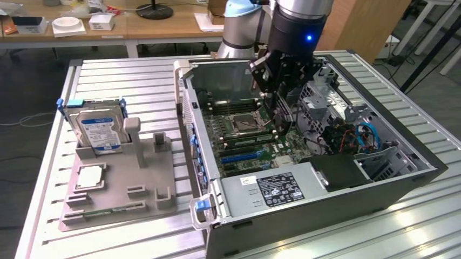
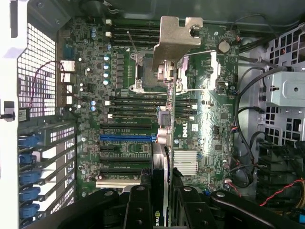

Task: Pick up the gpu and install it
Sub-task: 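Insert the gpu into the slot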

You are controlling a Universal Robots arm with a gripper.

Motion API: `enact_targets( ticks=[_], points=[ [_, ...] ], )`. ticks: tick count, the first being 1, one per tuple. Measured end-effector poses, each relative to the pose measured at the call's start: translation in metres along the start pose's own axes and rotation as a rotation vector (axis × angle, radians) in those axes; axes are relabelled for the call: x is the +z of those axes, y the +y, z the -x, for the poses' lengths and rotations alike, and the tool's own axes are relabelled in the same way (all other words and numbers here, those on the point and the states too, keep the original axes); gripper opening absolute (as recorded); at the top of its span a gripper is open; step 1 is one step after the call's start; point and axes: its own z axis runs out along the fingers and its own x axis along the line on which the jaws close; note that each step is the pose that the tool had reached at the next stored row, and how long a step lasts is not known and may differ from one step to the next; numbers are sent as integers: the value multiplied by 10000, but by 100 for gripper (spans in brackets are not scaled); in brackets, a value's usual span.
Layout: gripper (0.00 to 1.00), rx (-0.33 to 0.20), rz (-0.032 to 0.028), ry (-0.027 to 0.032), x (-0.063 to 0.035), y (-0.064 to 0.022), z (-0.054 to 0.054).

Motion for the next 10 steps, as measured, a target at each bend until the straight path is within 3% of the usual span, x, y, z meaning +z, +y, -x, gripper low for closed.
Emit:
enact_targets(
  ticks=[10],
  points=[
    [26, 0, -1, 0, 21, 0, -1]
  ],
)
